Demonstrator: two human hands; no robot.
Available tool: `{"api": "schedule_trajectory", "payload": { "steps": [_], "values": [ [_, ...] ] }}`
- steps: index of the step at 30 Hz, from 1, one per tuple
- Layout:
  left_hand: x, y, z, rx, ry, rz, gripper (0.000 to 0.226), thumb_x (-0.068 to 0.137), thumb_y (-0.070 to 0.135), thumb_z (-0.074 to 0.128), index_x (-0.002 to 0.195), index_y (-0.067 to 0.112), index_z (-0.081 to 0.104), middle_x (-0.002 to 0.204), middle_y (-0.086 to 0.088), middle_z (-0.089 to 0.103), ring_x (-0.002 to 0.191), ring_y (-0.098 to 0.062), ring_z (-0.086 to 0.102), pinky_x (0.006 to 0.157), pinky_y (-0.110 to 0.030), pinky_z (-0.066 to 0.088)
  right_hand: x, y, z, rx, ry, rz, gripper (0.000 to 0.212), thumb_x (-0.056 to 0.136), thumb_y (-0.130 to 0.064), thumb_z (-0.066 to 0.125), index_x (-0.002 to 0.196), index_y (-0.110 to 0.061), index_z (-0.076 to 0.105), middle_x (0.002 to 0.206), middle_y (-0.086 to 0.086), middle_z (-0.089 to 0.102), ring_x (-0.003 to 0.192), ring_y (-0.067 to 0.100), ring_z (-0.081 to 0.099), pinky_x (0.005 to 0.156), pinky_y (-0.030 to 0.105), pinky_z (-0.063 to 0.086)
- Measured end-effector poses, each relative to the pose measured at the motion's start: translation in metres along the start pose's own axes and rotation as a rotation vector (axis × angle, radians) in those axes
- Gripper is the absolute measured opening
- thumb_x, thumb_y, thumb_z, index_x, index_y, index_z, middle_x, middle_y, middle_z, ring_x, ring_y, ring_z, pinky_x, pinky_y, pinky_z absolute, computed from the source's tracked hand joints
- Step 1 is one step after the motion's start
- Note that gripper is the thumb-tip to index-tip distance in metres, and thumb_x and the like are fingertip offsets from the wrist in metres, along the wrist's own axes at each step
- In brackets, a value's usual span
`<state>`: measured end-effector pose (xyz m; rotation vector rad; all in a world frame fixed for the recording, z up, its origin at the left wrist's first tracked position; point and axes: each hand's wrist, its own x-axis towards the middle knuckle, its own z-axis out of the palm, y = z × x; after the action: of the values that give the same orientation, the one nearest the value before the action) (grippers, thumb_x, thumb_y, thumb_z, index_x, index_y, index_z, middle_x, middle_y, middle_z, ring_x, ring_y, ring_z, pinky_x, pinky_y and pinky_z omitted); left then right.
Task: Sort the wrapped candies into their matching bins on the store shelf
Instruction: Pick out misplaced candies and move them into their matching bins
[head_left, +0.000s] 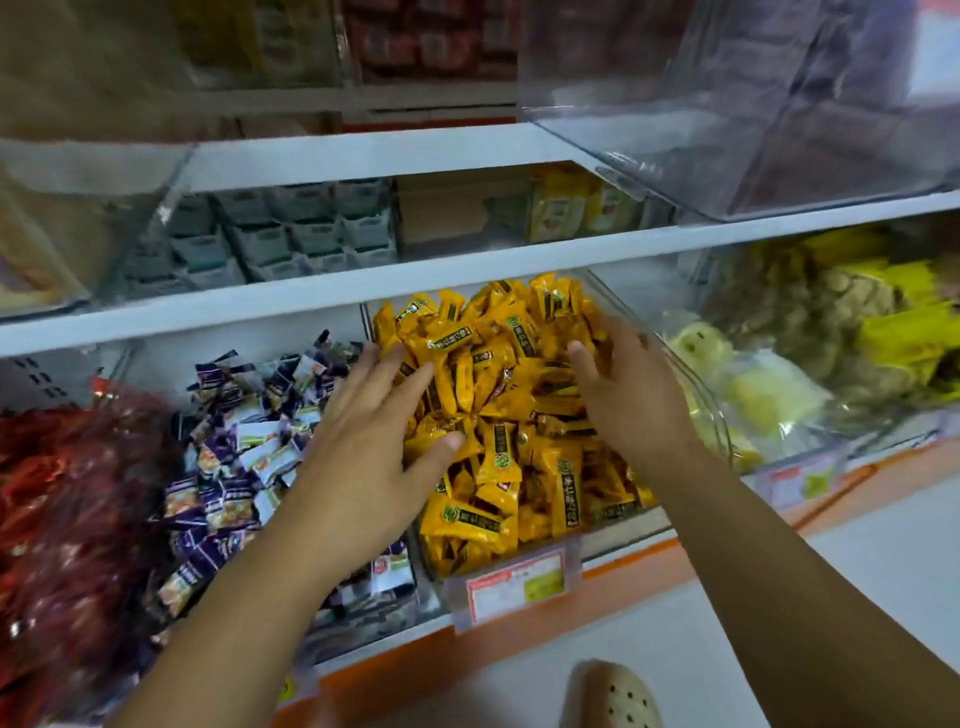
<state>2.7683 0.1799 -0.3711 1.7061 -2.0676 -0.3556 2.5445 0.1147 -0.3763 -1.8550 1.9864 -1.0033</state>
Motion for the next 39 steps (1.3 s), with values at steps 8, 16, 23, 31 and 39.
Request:
{"api": "schedule_trajectory", "payload": {
  "steps": [8, 16, 23, 31, 39],
  "values": [
    [0.025, 0.006, 0.002, -0.011, 0.079, 0.117, 0.071, 0.086, 0.066, 0.016, 0.148, 0.034, 0.028, 0.156, 0.016, 0.015, 0.146, -0.001, -0.003, 0.119, -0.033, 0.006, -0.006, -0.031, 0.042, -0.168, -0.296, 0.048, 0.057, 0.095, -0.061, 0.02, 0.148, -0.041, 0.012, 0.153, 0.005, 0.03, 0.143, 0.038, 0.01, 0.109, 0.059, 0.015],
    [0.116, 0.054, 0.014, 0.036, -0.225, 0.272, 0.041, 0.096, 0.053, 0.027, 0.133, 0.05, 0.045, 0.156, 0.019, 0.023, 0.146, -0.005, 0.004, 0.12, -0.046, 0.003, -0.021, -0.02, 0.037, -0.11, -0.384, -0.203, 0.054, 0.099, -0.049, 0.018, 0.15, -0.032, 0.021, 0.159, 0.002, 0.017, 0.145, 0.041, -0.003, 0.117, 0.058, 0.006],
    [0.131, 0.053, 0.028, 0.337, -0.387, 0.213, 0.028, 0.098, 0.05, 0.035, 0.111, 0.053, 0.06, 0.152, 0.025, 0.026, 0.146, -0.004, -0.004, 0.114, -0.059, -0.009, -0.005, 0.004, -0.017, 0.199, -0.274, -0.034, 0.023, 0.096, -0.02, 0.044, 0.103, -0.018, 0.066, 0.083, 0.002, 0.064, 0.069, 0.015, 0.056, 0.06, 0.029, 0.042],
    [0.116, 0.035, 0.02, 0.503, -0.307, 0.272, 0.031, 0.095, 0.054, 0.04, 0.124, 0.056, 0.051, 0.155, 0.023, 0.019, 0.146, -0.007, -0.011, 0.114, -0.061, -0.005, 0.003, 0.016, 0.02, 0.013, -0.414, 0.212, 0.068, 0.101, -0.04, 0.032, 0.153, -0.011, -0.001, 0.154, 0.014, 0.027, 0.141, 0.031, 0.023, 0.113, 0.039, 0.017],
    [0.087, 0.024, 0.012, 0.38, -0.204, 0.209, 0.08, 0.071, 0.076, -0.006, 0.133, 0.057, 0.041, 0.158, 0.019, 0.011, 0.145, -0.006, -0.016, 0.116, -0.052, -0.011, 0.001, 0.011, 0.02, -0.004, -0.58, 0.13, 0.062, 0.1, -0.048, 0.025, 0.153, -0.031, -0.003, 0.162, -0.001, 0.005, 0.148, 0.026, -0.004, 0.119, 0.047, 0.002]
  ]
}}
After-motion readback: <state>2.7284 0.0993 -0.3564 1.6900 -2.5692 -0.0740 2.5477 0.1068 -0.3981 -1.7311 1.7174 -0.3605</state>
